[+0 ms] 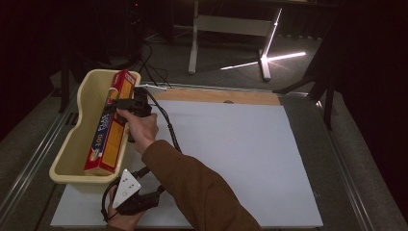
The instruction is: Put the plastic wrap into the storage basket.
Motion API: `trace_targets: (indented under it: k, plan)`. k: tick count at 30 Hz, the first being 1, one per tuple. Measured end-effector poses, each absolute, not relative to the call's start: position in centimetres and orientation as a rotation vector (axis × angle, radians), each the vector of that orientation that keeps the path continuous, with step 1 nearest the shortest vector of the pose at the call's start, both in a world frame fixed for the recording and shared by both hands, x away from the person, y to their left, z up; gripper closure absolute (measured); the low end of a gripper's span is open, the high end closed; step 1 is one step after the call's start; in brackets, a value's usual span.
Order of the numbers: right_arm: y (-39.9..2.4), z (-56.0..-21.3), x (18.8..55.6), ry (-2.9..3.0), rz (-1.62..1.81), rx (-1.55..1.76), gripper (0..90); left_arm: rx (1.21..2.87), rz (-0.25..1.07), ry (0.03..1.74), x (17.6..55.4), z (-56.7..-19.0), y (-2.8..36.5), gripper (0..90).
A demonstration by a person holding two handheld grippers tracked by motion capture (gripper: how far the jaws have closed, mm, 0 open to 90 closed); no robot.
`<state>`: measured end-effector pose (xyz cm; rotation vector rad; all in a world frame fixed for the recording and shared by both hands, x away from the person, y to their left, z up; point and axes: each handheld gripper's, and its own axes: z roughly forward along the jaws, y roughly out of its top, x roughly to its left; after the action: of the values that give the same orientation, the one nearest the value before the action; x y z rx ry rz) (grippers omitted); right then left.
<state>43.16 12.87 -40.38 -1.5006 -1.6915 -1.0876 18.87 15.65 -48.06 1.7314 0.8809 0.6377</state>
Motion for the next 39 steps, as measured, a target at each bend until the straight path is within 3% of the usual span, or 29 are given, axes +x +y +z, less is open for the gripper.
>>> trace_targets:
  k: [12,14,24,39]
  plan:
    - [12.7,-40.5,43.4,-1.734,-1.060,-1.533,32.0,1.733,0.637,0.881,18.9,-48.1,15.7,29.4]
    - [12.3,-40.5,43.7,-1.736,-1.061,-1.530,35.6,1.735,0.638,0.883,18.9,-48.1,15.6,29.0]
    - [9.9,-38.9,43.9,-1.793,-1.097,-1.482,37.0,1.737,0.639,0.886,19.0,-48.1,15.6,28.9]
    - [6.8,-37.4,41.4,-2.357,-1.213,-1.141,37.9,1.752,0.641,0.876,19.0,-48.2,15.3,28.9]
